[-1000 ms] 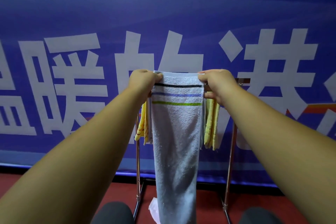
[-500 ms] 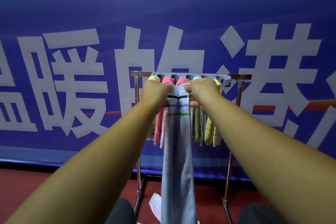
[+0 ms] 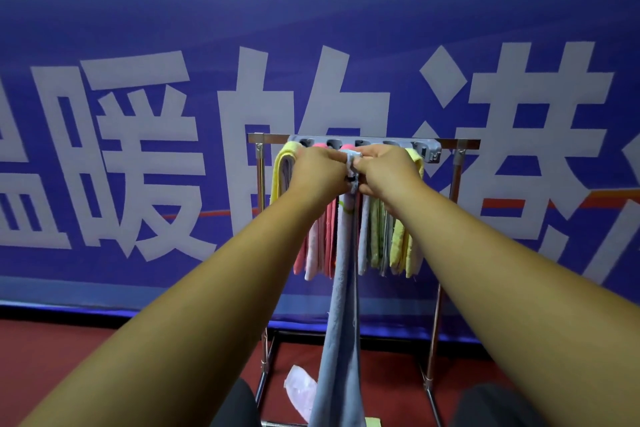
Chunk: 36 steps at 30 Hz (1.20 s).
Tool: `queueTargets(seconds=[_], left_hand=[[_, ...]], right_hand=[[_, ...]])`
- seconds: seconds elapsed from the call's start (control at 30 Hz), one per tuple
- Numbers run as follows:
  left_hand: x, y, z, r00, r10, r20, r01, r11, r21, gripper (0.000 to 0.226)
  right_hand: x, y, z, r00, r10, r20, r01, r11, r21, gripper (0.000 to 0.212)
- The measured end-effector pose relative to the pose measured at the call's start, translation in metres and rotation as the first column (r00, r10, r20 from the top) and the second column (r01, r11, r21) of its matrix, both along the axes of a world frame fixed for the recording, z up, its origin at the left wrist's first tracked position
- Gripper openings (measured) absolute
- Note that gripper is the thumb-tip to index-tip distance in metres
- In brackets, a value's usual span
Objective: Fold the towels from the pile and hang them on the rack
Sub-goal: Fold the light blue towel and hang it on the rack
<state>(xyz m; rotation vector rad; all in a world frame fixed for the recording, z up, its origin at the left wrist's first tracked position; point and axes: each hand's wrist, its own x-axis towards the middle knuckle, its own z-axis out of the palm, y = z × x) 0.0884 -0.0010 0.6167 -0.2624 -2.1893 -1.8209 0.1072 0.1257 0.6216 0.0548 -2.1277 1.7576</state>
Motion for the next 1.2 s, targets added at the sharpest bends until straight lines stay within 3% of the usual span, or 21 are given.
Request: queueTargets(seconds=[0.1, 0.17, 0.3, 0.43, 0.57, 0.7, 0.97, 1.03, 1.13, 1.2], left_hand=[[-0.004, 0.000, -0.005, 0.993, 0.017, -0.120, -0.028, 0.996, -0.089, 0.009], [-0.006, -0.001, -0.008, 0.987, 0.041, -0.155, -0.051, 0.997, -0.059, 0.006], [-0.011, -0.003, -0.012, 0.967, 0.109, -0.230, -0.134, 0.986, -0.100, 0.027], [-0.015, -0.008, -0.016, 0.963, 0.090, -0.252, -0.133, 0.978, -0.161, 0.048], [-0.012, -0.024, -0.023, 0.981, -0.181, -0.071, 0.180, 0.984, -0.012, 0.053], [-0.008, -0.033, -0.035, 0.917, -0.377, 0.132, 0.376, 0.926, 0.029, 0.046], [0.007, -0.016, -0.033, 0.819, -0.571, 0.065, 0.539, 0.802, 0.257, 0.035], [0.007, -0.011, -0.030, 0.811, -0.583, 0.059, 0.548, 0.790, 0.275, 0.035], [0.003, -0.004, -0.025, 0.821, -0.569, 0.051, 0.527, 0.789, 0.317, 0.034], [-0.005, -0.002, -0.024, 0.852, -0.521, 0.060, 0.468, 0.807, 0.361, 0.032]], right_hand=[[-0.001, 0.002, 0.000, 0.996, 0.090, 0.013, -0.088, 0.993, -0.083, 0.034], [0.003, 0.002, -0.001, 0.989, 0.145, 0.008, -0.141, 0.976, -0.167, 0.032], [0.004, 0.008, -0.004, 0.992, 0.125, -0.035, -0.128, 0.987, -0.102, 0.026], [-0.003, 0.014, -0.003, 0.995, 0.089, -0.044, -0.095, 0.984, -0.149, 0.015], [-0.001, 0.022, 0.004, 0.984, 0.162, -0.071, -0.174, 0.957, -0.232, 0.018], [-0.001, 0.032, 0.010, 0.979, 0.179, -0.100, -0.199, 0.945, -0.260, 0.021], [-0.001, 0.048, 0.007, 0.992, 0.092, -0.083, -0.113, 0.943, -0.314, 0.020], [0.000, 0.049, -0.003, 0.996, 0.093, -0.012, -0.092, 0.946, -0.309, 0.027], [0.000, 0.047, -0.029, 0.978, 0.157, 0.134, -0.112, 0.949, -0.296, 0.057], [0.001, 0.042, -0.049, 0.958, 0.249, 0.142, -0.188, 0.920, -0.343, 0.071]])
